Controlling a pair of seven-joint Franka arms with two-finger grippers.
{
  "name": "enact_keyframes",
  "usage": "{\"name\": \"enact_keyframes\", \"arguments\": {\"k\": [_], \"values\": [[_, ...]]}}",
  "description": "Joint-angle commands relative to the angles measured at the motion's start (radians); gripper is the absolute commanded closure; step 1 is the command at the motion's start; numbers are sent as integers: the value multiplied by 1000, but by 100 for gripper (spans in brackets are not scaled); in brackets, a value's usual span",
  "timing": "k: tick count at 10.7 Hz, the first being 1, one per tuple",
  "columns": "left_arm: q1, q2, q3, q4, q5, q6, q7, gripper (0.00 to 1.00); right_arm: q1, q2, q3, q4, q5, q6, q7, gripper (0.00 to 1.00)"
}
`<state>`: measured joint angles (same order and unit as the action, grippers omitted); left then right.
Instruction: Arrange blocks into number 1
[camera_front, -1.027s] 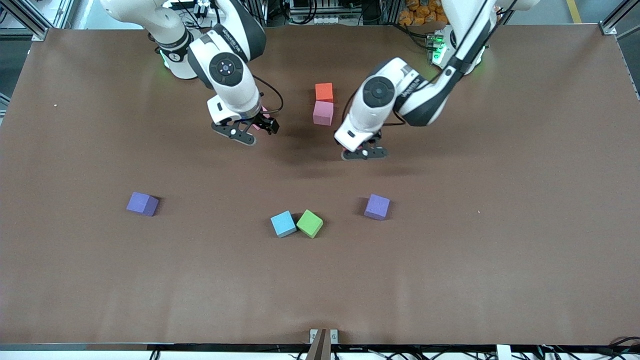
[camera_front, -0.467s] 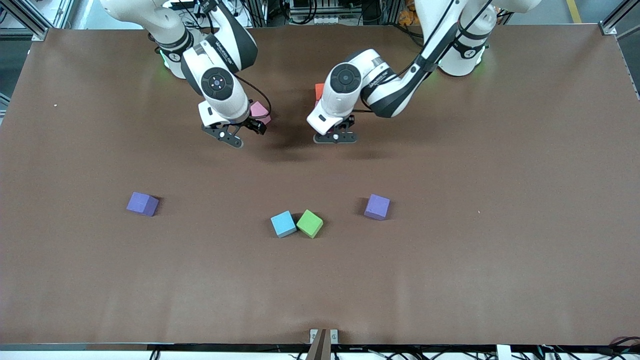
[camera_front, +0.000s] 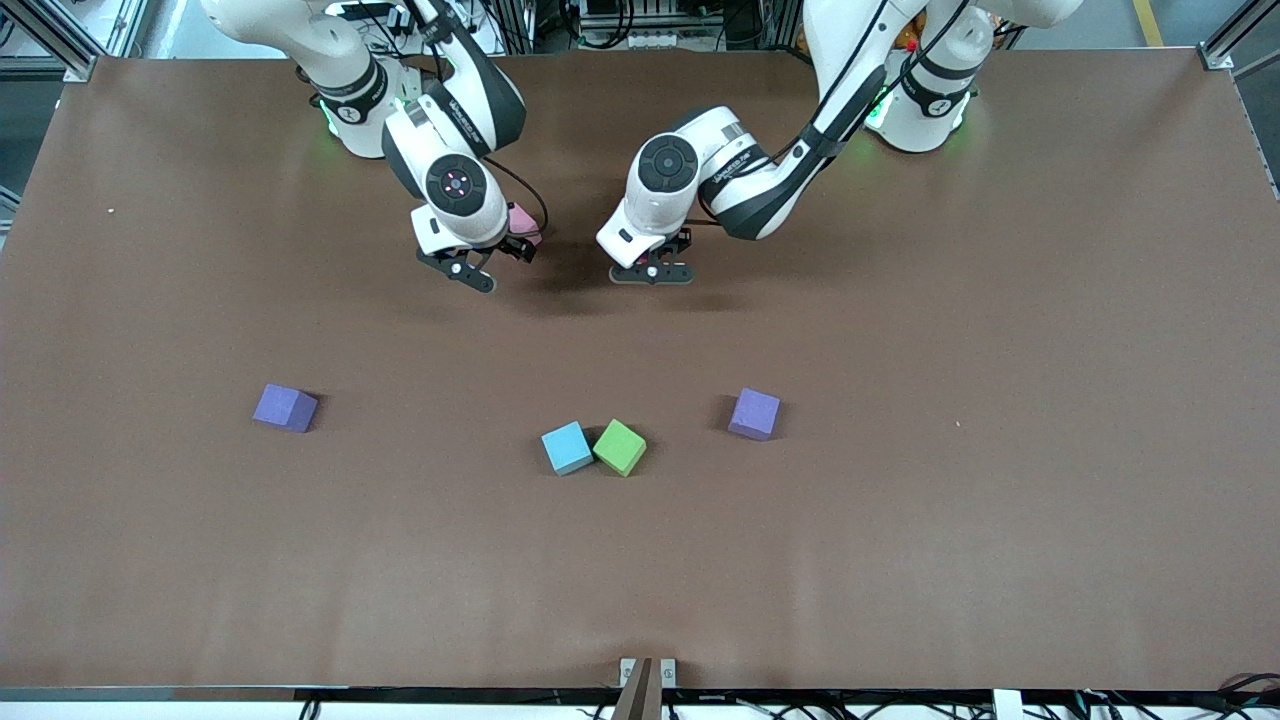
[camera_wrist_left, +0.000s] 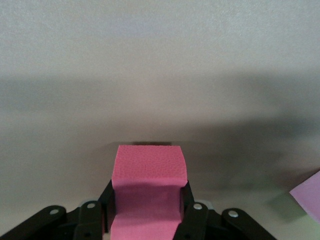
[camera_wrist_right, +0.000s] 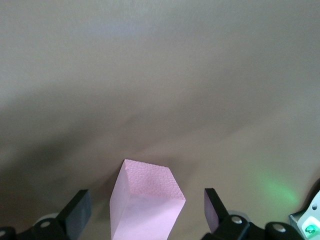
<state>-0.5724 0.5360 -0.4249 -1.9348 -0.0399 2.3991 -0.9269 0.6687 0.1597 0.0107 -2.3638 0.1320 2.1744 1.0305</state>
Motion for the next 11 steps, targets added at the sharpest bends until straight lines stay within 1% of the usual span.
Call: {"name": "enact_keyframes", "arguments": {"k": [1, 3, 4, 5, 6, 8, 9, 10, 11], "values": [[-14, 12, 11, 8, -11, 3, -13, 100, 0, -2, 15, -3, 11, 5, 2, 0], [-14, 27, 11, 8, -8, 5, -36, 100, 0, -2, 14, -3, 11, 5, 2, 0], [-14, 27, 9, 8, -8, 3, -39, 91, 0, -2, 15, -5, 11, 5, -4, 0], [-12, 28, 9, 7, -8, 3, -40, 34, 0, -2, 15, -6, 11, 5, -12, 0], [-11, 29, 11, 7, -8, 3, -41, 0, 2, -3, 15, -8, 11, 5, -12, 0], [-3, 1, 11, 10, -8, -11, -64, 0, -3, -6, 14, -9, 11, 5, -13, 0], [11, -36, 15, 10, -8, -34, -66, 0, -18, -17, 14, -5, 9, 5, -38, 0], [40, -77, 15, 13, -6, -61, -64, 0, -67, -32, 12, 14, 3, 4, -131, 0], [72, -126, 20, 11, -6, -81, -63, 0, -125, -38, 8, 62, -9, -4, -271, 0]]}}
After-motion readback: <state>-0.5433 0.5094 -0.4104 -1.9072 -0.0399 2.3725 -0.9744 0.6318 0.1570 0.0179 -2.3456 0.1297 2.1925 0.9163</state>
